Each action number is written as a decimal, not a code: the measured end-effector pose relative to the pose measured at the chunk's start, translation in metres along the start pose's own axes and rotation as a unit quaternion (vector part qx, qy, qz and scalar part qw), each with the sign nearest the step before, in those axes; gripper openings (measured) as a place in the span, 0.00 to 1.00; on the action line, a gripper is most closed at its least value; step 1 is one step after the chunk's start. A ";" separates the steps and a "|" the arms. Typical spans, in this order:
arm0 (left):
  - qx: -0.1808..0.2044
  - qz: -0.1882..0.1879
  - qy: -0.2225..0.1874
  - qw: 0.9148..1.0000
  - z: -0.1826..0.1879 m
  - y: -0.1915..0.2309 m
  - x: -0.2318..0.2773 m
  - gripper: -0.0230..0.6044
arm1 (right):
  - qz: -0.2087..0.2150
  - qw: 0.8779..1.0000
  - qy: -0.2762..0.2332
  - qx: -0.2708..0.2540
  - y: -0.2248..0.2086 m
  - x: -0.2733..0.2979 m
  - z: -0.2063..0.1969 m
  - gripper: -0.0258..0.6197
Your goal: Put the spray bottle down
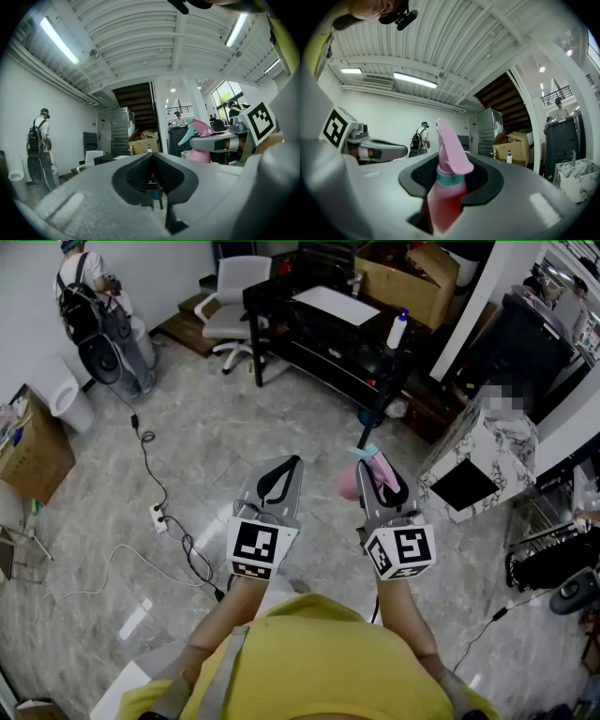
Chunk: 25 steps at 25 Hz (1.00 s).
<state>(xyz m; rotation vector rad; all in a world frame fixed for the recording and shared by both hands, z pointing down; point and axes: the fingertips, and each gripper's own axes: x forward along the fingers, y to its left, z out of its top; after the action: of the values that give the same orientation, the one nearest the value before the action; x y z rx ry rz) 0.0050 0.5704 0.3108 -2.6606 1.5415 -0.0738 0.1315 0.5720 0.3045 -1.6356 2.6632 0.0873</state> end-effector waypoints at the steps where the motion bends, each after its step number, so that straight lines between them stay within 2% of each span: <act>1: 0.000 -0.002 -0.006 1.000 0.002 -0.001 0.005 0.04 | 0.001 1.000 -0.003 0.005 -0.004 0.002 0.000 0.24; 5: 0.002 -0.009 -0.012 1.000 0.003 0.000 0.024 0.04 | 0.000 1.000 -0.008 0.020 -0.016 0.017 -0.005 0.24; 9: -0.006 -0.010 -0.008 1.000 -0.010 0.023 0.049 0.04 | 0.000 1.000 -0.003 0.020 -0.026 0.049 -0.014 0.24; 16: -0.019 -0.023 -0.021 0.999 -0.029 0.091 0.129 0.04 | -0.009 1.000 0.005 0.019 -0.054 0.147 -0.034 0.24; 25: -0.005 -0.045 -0.046 0.998 -0.028 0.197 0.240 0.04 | -0.032 0.999 -0.009 0.020 -0.090 0.292 -0.035 0.24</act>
<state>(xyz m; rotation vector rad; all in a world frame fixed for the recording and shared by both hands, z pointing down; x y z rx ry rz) -0.0482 0.2630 0.3251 -2.6990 1.3993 0.0511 0.0804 0.2693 0.3238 -1.6974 2.5787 0.0467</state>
